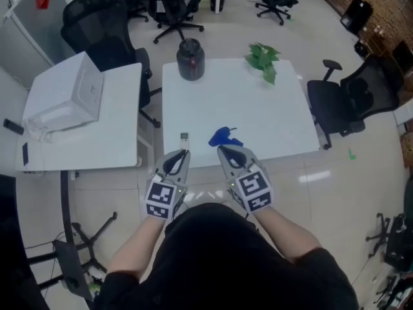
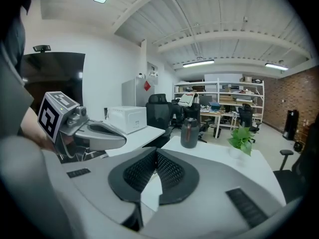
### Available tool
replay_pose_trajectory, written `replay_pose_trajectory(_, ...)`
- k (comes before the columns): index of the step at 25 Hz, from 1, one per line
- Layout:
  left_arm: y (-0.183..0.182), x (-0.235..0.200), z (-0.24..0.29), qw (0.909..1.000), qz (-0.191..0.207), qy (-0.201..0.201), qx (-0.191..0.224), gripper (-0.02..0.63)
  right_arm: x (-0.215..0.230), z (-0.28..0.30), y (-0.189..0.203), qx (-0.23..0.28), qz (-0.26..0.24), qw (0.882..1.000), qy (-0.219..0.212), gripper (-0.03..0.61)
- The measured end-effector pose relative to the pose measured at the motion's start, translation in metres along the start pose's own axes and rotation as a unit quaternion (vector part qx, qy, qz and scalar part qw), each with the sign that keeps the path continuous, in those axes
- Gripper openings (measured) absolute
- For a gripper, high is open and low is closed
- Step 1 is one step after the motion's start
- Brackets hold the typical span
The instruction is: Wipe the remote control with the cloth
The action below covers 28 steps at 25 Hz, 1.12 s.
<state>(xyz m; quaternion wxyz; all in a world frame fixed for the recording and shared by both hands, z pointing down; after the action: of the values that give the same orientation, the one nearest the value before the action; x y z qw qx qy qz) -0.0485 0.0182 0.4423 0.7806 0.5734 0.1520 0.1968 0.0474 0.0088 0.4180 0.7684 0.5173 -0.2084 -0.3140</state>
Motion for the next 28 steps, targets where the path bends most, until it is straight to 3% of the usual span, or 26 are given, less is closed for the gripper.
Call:
replay_pose_trajectory(8, -0.013, 0.028, -0.009, 0.9996, 0.013, -0.023, 0.007, 0.0, -0.01, -0.013, 0.011, -0.006, -0.022, 0.998, -0.055, 0.009)
replay_pose_trajectory(17, -0.013, 0.025, -0.022, 0.9987, 0.043, 0.025, 0.007, 0.0, -0.034, -0.01, 0.005, 0.006, 0.005, 1.0, -0.023, 0.008)
replay_pose_trajectory(28, -0.011, 0.026, -0.032, 0.9989, 0.031, 0.034, 0.009, 0.0, -0.044, -0.013, 0.004, 0.004, 0.004, 1.0, -0.006, 0.008)
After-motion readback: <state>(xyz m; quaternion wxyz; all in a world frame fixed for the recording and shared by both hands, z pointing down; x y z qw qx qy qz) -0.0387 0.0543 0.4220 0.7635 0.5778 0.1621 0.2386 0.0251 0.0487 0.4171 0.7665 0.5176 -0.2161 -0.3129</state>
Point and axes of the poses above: the fingertips, and each gripper's own axes: z forward along the fingers, x to its right, y out of its underside, the point moved 1 cm from there along -z, backward along the fingers, and after that the axes turned 1 degree about x, right-handed, at the moved point
